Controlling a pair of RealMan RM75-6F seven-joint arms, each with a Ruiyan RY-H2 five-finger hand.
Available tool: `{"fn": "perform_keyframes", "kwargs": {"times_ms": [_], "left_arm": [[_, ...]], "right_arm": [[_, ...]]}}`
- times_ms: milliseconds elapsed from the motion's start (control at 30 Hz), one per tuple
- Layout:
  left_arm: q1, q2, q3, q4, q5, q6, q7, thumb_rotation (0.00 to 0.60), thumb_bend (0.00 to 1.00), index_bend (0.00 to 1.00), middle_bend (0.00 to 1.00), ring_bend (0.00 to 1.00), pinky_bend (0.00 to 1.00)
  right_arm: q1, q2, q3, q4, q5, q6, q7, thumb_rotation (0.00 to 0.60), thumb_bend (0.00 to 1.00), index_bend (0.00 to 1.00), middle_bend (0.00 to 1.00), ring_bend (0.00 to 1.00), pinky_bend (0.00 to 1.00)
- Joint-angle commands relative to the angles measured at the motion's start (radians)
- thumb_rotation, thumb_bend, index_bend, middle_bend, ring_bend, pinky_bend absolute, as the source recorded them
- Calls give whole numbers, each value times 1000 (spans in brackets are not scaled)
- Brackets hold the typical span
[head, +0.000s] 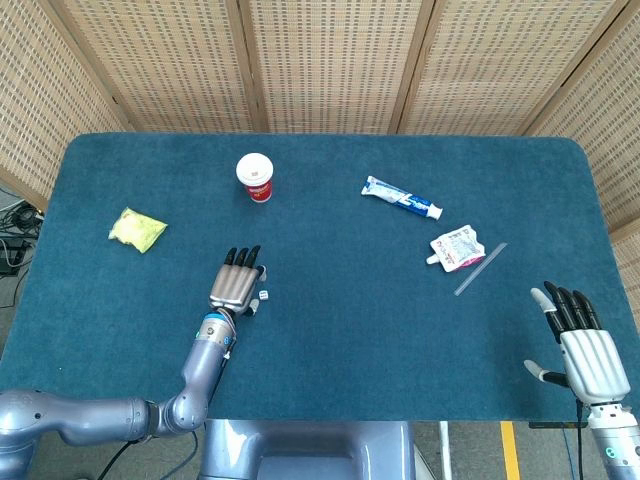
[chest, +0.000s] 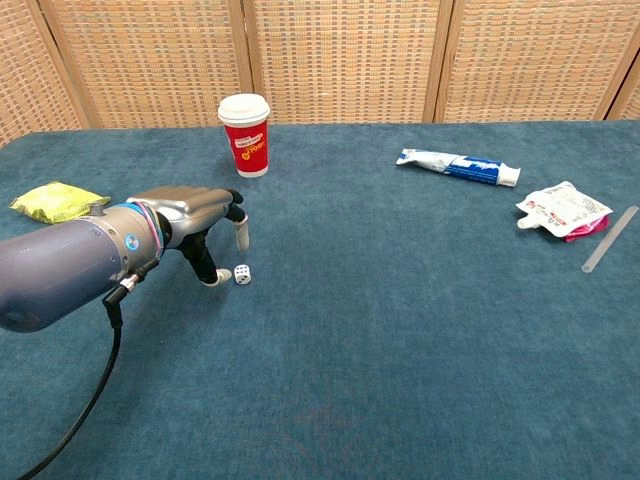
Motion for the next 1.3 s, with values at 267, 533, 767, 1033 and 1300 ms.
{"fn": "perform_keyframes", "kwargs": {"times_ms": [267, 533, 767, 1033, 1300], "left_arm": [[-29, -29, 19, 20, -15, 11, 8, 600, 365, 392, 0, 0, 0], [-45, -43, 26, 42, -26, 15, 14, 600, 366, 414, 0, 0, 0], [-58, -53, 30, 61, -41, 16, 23, 600, 366, 431, 0, 0, 0], [-66, -70, 39, 85, -41, 15, 23, 600, 402, 480, 0, 0, 0], [-61, -76, 48, 91, -16, 22, -1, 600, 522, 511, 0, 0, 0]], "right_arm": [[-2, 1, -3, 1, -9, 7, 9, 600, 0, 0, 0, 0, 0], [-3, 3, 0, 2, -6, 10, 19, 600, 0, 0, 0, 0, 0], [-4, 3, 0, 3, -12, 18, 25, 600, 0, 0, 0, 0, 0], [-9, 6, -2, -2, -27, 37, 26, 600, 0, 0, 0, 0, 0], [-15, 8, -1, -4, -39, 58, 32, 600, 0, 0, 0, 0, 0]]}}
